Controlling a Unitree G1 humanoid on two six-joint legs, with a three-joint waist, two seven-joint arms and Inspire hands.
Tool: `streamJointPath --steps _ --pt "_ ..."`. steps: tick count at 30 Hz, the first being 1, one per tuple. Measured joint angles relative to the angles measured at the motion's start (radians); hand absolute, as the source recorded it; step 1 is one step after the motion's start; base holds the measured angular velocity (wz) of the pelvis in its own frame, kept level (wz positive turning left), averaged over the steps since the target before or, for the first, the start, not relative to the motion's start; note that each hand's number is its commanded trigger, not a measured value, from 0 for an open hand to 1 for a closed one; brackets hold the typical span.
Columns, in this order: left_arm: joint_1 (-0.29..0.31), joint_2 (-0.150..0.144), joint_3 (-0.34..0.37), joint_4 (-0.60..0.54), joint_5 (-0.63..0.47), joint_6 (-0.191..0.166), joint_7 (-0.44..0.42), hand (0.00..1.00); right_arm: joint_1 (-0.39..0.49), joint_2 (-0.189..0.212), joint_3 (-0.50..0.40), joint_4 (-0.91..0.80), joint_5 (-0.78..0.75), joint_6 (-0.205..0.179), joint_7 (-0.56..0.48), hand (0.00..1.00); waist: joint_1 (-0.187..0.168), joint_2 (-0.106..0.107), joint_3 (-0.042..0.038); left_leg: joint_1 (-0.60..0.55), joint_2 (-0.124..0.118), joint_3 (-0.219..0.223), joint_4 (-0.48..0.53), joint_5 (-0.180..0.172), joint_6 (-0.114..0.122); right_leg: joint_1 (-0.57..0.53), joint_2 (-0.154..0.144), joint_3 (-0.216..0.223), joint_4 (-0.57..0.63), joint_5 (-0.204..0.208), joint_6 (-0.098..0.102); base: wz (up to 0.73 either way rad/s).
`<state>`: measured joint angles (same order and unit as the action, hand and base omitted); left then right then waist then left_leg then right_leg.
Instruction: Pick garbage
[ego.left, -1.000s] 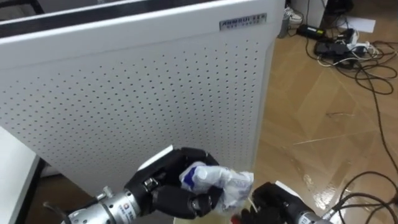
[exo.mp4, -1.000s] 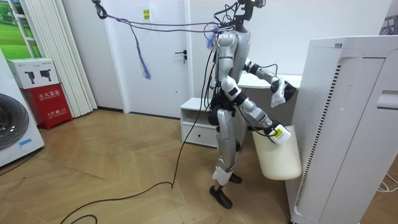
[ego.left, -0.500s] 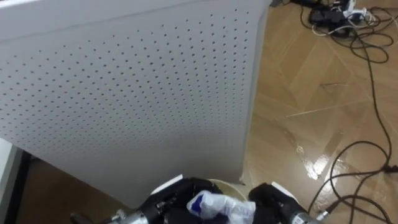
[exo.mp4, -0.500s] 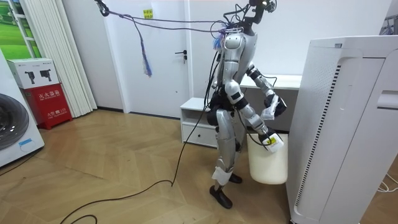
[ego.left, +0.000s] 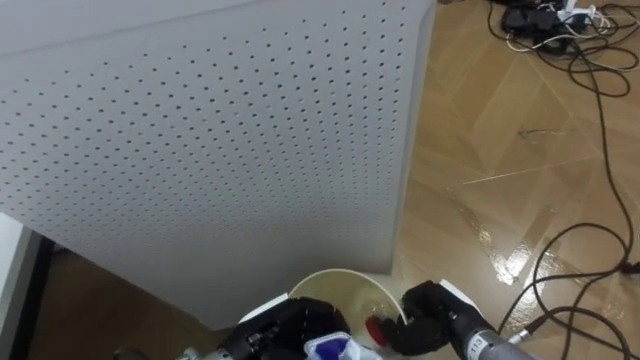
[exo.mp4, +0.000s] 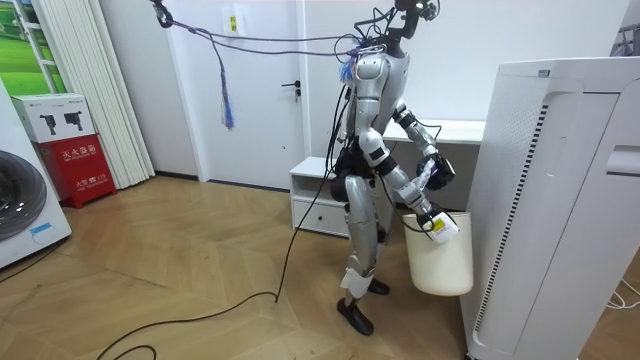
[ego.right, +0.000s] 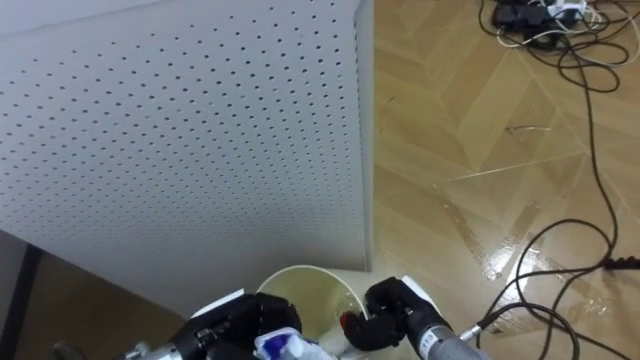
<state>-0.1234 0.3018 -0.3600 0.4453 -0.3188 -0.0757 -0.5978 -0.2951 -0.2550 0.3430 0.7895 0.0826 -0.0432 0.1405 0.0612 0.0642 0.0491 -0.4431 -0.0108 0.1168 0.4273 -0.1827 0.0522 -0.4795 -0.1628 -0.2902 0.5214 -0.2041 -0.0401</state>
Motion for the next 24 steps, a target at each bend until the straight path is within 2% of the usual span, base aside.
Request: streamJointPath --steps 13,24 --pt "0.007 -0.005 0.003 0.050 0.008 0.003 0.001 0.00 0.004 -0.004 0.010 -0.002 -0.004 0.002 0.005 1.00 -0.004 -0.009 -0.0030 -0.003 0.000 0.000 0.019 0.000 0.000 -0.001 0.000 0.005 0.009 0.000 0.000 0.00" --pt "0.013 -0.006 0.005 0.067 0.007 0.003 -0.001 0.00 0.005 -0.003 0.010 -0.005 -0.003 0.001 0.036 1.00 0.006 -0.006 -0.0078 -0.003 0.006 -0.007 0.020 0.000 0.000 0.008 0.010 0.000 -0.007 0.010 0.000 0.01"
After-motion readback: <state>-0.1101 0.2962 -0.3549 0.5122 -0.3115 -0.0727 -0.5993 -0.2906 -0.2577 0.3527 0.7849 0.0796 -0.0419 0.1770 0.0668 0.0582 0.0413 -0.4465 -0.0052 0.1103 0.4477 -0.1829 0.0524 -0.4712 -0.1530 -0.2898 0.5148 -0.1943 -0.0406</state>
